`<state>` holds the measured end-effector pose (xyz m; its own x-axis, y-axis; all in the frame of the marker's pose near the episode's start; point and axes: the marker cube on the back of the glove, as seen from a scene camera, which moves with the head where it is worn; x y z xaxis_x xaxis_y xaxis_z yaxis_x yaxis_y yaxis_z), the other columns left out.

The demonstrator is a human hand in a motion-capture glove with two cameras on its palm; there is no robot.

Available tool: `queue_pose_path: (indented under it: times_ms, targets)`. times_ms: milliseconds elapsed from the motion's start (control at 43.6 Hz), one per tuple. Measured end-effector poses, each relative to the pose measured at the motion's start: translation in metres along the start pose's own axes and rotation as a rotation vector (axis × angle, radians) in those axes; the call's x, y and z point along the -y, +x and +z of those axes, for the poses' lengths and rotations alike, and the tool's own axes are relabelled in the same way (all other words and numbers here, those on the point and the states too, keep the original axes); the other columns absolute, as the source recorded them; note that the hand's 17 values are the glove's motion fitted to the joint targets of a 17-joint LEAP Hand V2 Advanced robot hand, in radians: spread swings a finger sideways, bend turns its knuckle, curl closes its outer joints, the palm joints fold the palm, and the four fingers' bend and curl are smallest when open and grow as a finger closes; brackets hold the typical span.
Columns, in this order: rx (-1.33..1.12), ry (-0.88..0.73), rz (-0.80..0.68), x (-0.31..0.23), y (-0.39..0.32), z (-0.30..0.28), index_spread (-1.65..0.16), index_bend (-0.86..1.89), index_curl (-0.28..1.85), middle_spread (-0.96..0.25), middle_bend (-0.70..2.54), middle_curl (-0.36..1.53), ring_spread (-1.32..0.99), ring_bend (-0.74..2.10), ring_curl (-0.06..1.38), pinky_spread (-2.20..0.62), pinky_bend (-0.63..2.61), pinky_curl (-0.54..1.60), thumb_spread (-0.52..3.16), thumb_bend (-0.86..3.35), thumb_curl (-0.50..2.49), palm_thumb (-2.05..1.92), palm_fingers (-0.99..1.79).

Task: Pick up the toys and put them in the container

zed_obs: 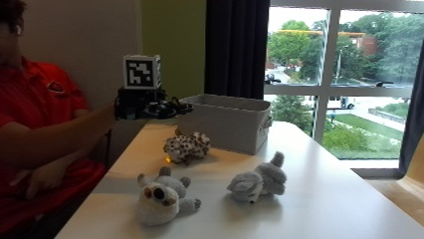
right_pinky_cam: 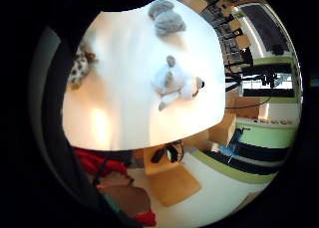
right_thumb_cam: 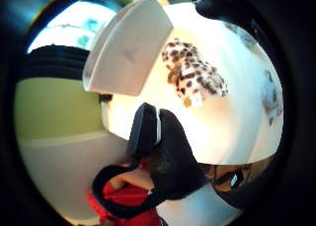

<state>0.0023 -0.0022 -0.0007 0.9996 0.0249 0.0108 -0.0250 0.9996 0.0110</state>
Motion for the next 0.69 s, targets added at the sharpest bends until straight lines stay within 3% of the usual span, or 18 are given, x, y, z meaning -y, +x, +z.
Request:
queue_pose_path:
  times_ms: [230, 689]
  targets:
    - [0.043, 0.001, 0.003, 0.0012, -0.0005, 0.0041, -0.28, 0.4, 0.16, -0.08, 0.19, 0.11, -0.08, 0.12, 0.01, 0.0, 0.44, 0.16, 0.95, -0.04, 0.07, -0.05, -0.06]
    - [0.051, 0.051, -0.035, -0.0014, 0.0023, 0.0095, -0.35, 0.37, 0.26, -0.1, 0.18, 0.21, -0.09, 0.15, 0.05, 0.0, 0.49, 0.25, 1.21, -0.05, 0.14, -0.08, -0.06]
